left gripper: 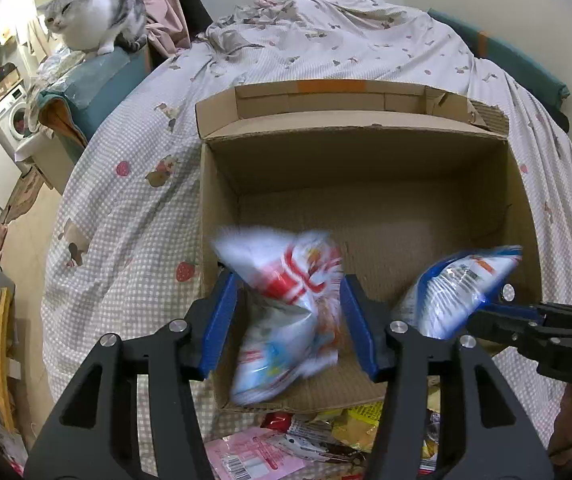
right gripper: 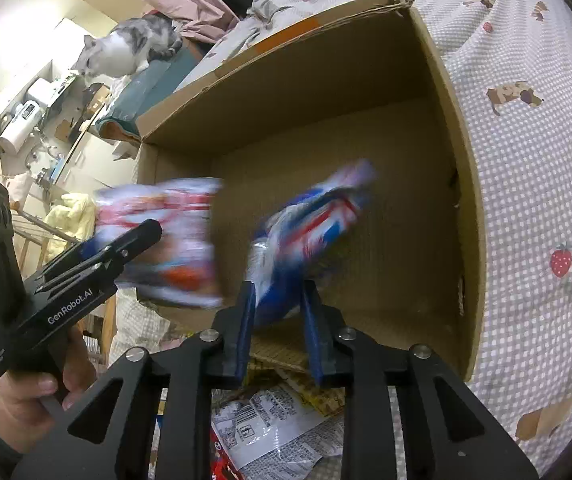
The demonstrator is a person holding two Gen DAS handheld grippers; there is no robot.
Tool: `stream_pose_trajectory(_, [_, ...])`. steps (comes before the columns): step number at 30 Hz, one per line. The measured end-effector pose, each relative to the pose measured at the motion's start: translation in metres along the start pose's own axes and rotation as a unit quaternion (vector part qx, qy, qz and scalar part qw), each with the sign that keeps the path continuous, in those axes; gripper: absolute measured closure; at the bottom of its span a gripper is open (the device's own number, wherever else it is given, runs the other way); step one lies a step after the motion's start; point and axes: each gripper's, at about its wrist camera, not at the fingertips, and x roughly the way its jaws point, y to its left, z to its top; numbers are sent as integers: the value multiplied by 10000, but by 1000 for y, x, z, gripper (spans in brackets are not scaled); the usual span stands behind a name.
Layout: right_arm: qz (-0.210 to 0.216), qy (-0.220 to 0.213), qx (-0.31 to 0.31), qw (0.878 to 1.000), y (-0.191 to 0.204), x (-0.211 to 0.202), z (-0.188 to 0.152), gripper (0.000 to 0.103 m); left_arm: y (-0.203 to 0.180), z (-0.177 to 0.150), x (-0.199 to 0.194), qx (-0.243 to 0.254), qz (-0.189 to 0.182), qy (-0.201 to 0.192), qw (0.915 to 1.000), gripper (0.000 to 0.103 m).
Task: Organize snacks
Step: 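Lower both held bags into the box and open both tools, then withdraw both tools from the box back to the snack pile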
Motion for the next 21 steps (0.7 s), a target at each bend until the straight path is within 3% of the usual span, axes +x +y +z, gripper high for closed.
stream_pose_trajectory(1, [-9,-4,-11,10000,0,-1,-2,73,0,0,-1,0,12,-13,10000,52])
stream_pose_trajectory(3, [-91,-31,-79,9999,1,-2,-1,65,1,0,-2,-11,30,-45,10000,39])
stream_pose_trajectory(5, [-108,-116,-128,9998,3,-6,0,37,3,0,-6,-82,20,-144,9999,32])
stream_pose_trajectory(8, [-218,-357,-207,9989,6,-16,2,16,6,2,-13,-95,152,-294,9994,18])
stream_pose_trajectory(11, [-366,-558,-420,9969,13,-25,1,0,10,2,-21,-128,273,-483,9984,15])
stream_pose_trajectory(21, [-724,-985,-861,9888,30,-42,0,0,22,-3,-37,-379,30,-486,9981,11])
